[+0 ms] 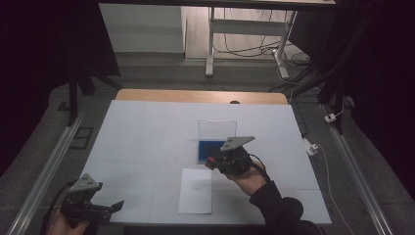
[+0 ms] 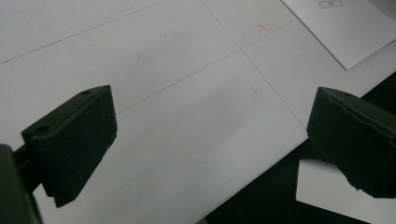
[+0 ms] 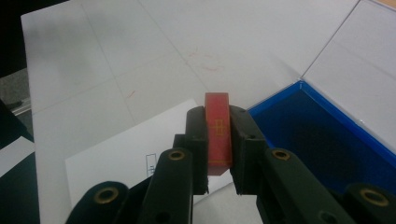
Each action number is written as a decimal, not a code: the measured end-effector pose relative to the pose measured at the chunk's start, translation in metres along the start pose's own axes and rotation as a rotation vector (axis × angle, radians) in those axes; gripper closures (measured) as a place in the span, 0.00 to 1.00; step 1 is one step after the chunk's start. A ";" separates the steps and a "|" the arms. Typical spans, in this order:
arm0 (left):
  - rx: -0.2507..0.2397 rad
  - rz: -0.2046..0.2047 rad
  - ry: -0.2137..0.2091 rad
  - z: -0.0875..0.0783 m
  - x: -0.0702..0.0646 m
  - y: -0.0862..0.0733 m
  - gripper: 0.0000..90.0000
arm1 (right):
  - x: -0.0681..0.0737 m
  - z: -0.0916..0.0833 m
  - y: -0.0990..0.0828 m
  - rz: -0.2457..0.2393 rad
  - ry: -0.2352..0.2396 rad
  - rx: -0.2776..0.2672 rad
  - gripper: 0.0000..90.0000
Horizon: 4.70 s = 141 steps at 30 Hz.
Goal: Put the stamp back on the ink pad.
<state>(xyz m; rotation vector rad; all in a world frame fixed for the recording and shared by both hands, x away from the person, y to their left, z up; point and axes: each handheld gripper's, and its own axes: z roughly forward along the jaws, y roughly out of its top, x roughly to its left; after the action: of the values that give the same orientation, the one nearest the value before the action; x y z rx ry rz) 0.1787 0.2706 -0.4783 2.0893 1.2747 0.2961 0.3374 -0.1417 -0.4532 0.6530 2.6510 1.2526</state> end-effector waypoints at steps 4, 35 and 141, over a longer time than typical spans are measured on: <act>0.000 0.000 0.000 0.000 0.000 0.000 0.02 | -0.003 -0.001 0.002 0.007 -0.004 0.001 0.88; 0.001 -0.001 0.000 0.000 0.000 0.000 0.02 | -0.043 0.008 0.012 0.031 -0.109 0.011 0.88; -0.008 -0.003 -0.003 -0.001 0.001 -0.001 0.02 | -0.031 0.008 0.002 0.094 -0.130 0.049 0.01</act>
<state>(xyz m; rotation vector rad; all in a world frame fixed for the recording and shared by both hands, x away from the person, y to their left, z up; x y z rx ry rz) 0.1780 0.2718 -0.4782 2.0805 1.2732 0.2960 0.3679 -0.1484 -0.4585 0.8448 2.5786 1.1292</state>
